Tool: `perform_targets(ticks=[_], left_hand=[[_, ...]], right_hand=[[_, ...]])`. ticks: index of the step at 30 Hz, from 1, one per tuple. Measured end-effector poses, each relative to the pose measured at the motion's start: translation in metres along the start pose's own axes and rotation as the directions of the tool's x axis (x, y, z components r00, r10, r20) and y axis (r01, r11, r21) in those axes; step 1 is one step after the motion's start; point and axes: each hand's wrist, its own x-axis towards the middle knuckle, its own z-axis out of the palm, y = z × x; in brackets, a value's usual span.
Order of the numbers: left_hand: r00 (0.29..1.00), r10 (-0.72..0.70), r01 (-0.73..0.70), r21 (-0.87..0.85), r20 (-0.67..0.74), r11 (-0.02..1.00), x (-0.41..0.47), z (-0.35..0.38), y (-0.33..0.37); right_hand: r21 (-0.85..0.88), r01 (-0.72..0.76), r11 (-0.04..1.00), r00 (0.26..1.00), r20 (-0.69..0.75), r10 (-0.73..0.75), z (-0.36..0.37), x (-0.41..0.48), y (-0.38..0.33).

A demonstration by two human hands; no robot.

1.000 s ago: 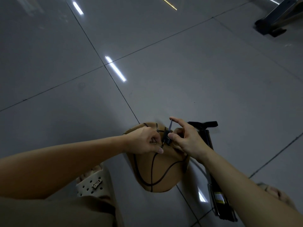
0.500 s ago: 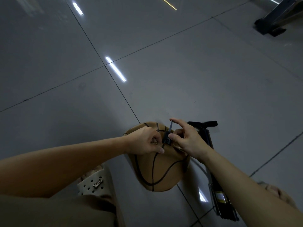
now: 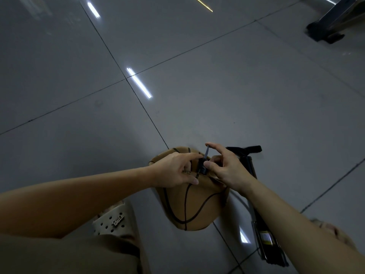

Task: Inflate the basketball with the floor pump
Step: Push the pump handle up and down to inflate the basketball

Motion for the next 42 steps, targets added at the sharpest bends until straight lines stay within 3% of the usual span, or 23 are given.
perform_targets(ticks=[6,19,30,42], left_hand=[[1.000,-0.025,0.025,0.030,-0.001,0.999,-0.002,0.001,0.001],[0.998,-0.038,0.034,0.108,0.041,0.994,0.004,-0.002,0.002],[0.999,-0.006,-0.001,0.179,0.041,0.984,0.001,0.000,0.003],[0.999,0.025,-0.032,0.222,0.033,0.974,0.001,0.003,-0.001]], right_hand=[[-0.007,-0.040,0.999,0.998,0.057,0.040,-0.007,-0.001,-0.002],[-0.312,0.046,0.949,0.996,0.084,-0.021,-0.008,-0.003,-0.003],[-0.678,0.122,0.725,0.993,0.082,-0.090,-0.010,0.000,-0.015],[-0.820,0.227,0.525,0.973,0.176,-0.147,-0.005,-0.003,-0.020]])
